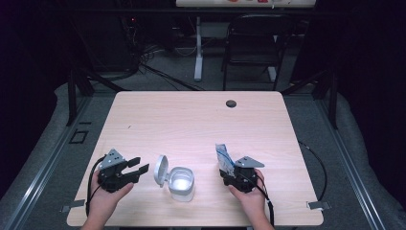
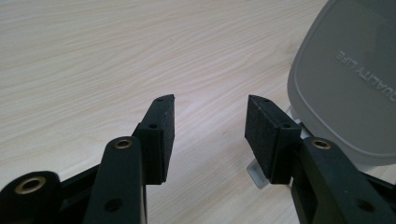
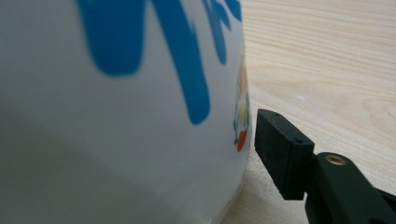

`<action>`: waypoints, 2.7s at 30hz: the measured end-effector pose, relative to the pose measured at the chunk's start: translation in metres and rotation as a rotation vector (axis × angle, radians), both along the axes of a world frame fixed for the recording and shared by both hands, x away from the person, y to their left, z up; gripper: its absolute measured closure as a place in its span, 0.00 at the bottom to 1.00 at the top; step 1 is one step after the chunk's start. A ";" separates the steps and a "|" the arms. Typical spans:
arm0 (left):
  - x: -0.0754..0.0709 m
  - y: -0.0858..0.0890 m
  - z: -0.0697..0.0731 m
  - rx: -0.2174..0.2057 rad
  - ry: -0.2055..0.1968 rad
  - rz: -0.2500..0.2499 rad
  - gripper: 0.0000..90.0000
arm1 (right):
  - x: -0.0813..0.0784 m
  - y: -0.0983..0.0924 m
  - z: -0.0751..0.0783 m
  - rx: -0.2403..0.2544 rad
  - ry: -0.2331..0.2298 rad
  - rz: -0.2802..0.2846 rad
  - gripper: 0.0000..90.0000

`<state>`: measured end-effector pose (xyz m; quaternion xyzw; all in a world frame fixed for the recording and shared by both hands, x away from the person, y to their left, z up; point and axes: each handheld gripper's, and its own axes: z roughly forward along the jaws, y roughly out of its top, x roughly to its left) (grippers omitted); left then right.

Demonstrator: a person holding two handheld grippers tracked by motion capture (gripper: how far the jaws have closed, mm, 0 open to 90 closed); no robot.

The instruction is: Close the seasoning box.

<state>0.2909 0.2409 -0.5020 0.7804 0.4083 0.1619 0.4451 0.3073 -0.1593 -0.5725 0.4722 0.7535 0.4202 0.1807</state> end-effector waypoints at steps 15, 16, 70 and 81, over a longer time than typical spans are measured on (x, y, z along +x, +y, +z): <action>-0.003 -0.003 0.007 -0.005 -0.010 -0.028 0.64 | -0.008 0.000 0.011 -0.004 0.013 0.037 0.48; -0.003 -0.003 0.008 -0.008 -0.012 -0.030 0.64 | -0.009 0.000 0.012 -0.021 0.015 0.040 0.48; -0.024 -0.029 0.032 0.021 -0.037 -0.175 1.00 | -0.039 -0.016 0.022 -0.033 -0.032 0.065 0.47; -0.024 -0.031 0.032 0.026 -0.029 -0.186 1.00 | -0.040 -0.019 0.018 -0.022 -0.037 0.074 0.48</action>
